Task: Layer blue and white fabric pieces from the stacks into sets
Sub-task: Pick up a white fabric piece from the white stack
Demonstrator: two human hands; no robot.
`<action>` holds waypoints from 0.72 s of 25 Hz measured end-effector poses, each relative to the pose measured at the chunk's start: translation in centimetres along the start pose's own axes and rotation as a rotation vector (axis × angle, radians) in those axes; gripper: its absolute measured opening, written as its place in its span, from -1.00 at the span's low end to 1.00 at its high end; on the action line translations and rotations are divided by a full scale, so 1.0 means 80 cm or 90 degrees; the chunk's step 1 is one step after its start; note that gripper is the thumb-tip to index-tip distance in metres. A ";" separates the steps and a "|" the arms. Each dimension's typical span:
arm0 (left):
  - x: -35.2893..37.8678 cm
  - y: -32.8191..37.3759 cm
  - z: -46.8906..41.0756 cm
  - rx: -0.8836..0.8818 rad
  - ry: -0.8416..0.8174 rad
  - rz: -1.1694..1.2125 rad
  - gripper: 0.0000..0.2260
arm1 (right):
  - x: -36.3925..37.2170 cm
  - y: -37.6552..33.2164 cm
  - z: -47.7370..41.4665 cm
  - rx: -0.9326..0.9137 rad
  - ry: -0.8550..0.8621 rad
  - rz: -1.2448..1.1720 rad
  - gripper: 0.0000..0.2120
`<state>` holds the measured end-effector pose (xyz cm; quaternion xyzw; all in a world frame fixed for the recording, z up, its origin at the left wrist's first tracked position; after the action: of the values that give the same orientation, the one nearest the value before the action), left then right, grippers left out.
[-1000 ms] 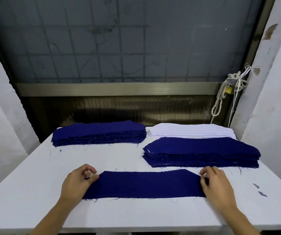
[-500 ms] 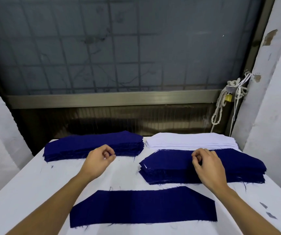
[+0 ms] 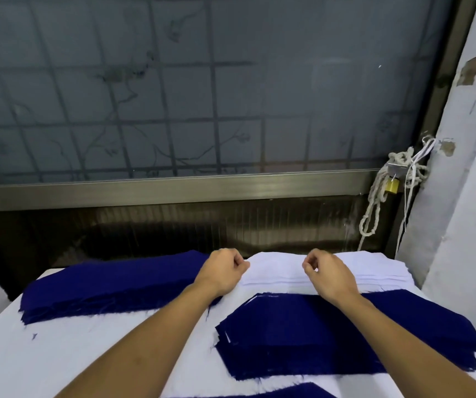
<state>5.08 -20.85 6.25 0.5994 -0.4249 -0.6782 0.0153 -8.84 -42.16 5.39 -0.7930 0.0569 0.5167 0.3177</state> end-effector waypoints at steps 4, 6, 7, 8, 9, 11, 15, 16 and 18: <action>0.047 -0.007 -0.043 -0.081 -0.009 -0.044 -0.72 | 0.030 0.014 -0.037 0.010 -0.026 0.027 -0.93; 0.063 -0.015 -0.064 -0.120 -0.009 -0.046 -0.69 | 0.046 0.020 -0.051 0.005 -0.038 0.034 -0.89; 0.069 -0.018 -0.072 -0.133 -0.005 -0.041 -0.69 | 0.054 0.022 -0.056 0.000 -0.046 0.037 -0.87; 0.072 -0.018 -0.077 -0.139 -0.001 -0.037 -0.71 | 0.061 0.024 -0.059 -0.008 -0.050 0.043 -0.85; 0.076 -0.017 -0.081 -0.139 0.002 -0.040 -0.73 | 0.066 0.025 -0.062 -0.019 -0.050 0.056 -0.84; 0.083 -0.012 -0.083 -0.132 0.009 -0.058 -0.74 | 0.070 0.024 -0.064 -0.045 -0.042 0.086 -0.81; 0.097 -0.007 -0.086 -0.119 -0.006 -0.056 -0.84 | 0.076 0.022 -0.065 -0.072 -0.031 0.119 -0.78; 0.098 -0.005 -0.086 -0.103 -0.011 -0.066 -0.85 | 0.078 0.022 -0.065 -0.075 -0.033 0.121 -0.78; 0.094 0.005 -0.085 -0.046 0.001 -0.111 -0.84 | 0.079 0.023 -0.065 -0.076 -0.037 0.121 -0.77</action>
<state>8.40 -28.84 1.02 0.6339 -0.3464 -0.6912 -0.0217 -2.63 -44.98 0.53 -0.7865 0.0914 0.5695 0.2208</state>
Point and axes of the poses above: each hand's wrist, its own z-axis away from the middle knuckle, its own x-axis out of the palm, y = z × x, the point moved 10 cm from there along -z, towards the middle knuckle, and after that the axes turned 4 degrees about -x, right-handed, at the moved point
